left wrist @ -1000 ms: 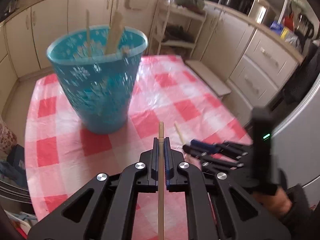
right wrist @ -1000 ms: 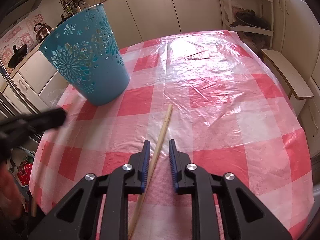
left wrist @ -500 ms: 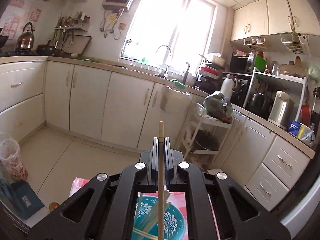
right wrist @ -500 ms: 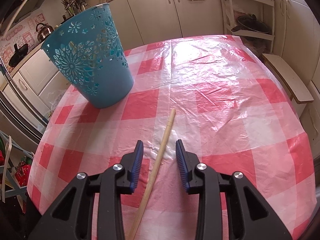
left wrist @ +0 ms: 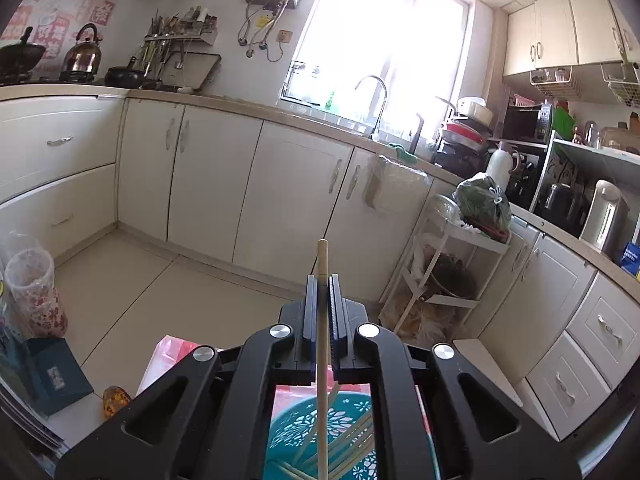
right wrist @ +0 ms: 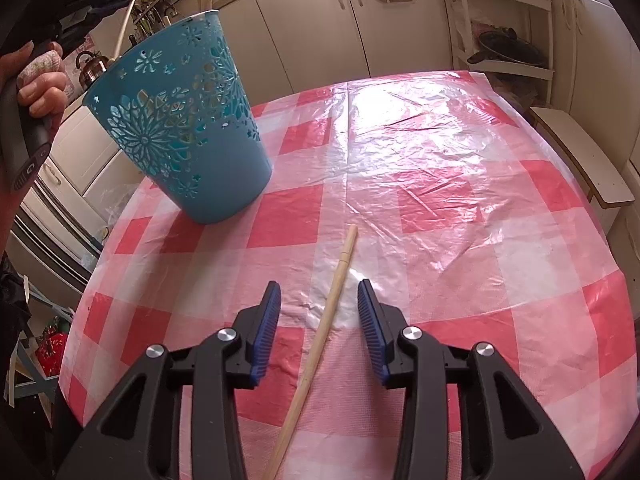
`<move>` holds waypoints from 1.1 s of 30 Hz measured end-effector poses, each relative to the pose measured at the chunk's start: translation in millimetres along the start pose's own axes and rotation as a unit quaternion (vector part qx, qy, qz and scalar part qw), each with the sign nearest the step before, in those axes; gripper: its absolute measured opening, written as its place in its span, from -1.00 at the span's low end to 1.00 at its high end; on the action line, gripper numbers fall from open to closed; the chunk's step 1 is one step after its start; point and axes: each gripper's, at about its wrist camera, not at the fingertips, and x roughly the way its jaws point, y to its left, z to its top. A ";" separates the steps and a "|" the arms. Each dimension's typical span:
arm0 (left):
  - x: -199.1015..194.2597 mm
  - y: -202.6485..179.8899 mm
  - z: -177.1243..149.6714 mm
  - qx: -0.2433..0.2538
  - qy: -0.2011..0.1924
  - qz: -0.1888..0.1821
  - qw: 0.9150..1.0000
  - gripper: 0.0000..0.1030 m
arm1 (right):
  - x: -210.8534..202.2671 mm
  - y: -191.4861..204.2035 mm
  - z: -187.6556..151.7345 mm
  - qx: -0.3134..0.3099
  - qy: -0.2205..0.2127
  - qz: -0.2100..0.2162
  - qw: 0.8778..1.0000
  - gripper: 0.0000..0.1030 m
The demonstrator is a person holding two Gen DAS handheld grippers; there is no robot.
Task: Organize utensils
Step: 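Grasp another chopstick with the left tool and drop it into the basket, then close the right tool on the last chopstick on the table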
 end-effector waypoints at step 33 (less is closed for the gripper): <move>-75.3 95.7 -174.0 0.000 0.177 0.061 0.982 0.85 | 3.9 25.1 -7.0 -0.090 0.006 -0.089 0.992 -0.40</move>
